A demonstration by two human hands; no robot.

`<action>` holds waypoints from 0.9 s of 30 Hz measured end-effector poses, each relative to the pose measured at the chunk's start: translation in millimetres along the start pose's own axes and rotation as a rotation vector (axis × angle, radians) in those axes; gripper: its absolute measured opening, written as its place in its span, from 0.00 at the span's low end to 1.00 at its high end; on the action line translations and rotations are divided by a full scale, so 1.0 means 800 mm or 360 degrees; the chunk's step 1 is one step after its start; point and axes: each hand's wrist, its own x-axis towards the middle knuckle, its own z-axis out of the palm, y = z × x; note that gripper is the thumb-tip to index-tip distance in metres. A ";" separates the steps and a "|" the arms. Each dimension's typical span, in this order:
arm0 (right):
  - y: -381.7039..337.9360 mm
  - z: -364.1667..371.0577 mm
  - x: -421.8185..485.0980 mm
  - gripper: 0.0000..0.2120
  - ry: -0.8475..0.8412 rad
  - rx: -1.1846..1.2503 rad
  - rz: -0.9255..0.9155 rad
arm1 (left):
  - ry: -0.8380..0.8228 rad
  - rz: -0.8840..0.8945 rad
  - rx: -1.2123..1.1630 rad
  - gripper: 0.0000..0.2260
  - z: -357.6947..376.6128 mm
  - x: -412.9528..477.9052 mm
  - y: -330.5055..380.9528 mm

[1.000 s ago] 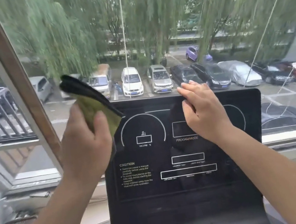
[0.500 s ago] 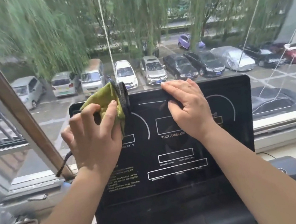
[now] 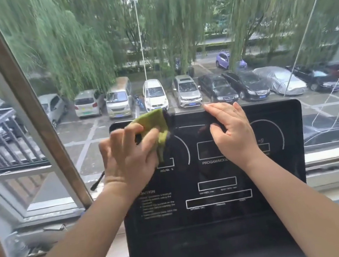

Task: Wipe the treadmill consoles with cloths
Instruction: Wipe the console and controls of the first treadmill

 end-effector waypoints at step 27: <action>0.005 0.013 -0.001 0.20 0.0177 -0.0079 -0.0094 | -0.0422 0.0693 -0.0367 0.22 0.011 -0.083 0.097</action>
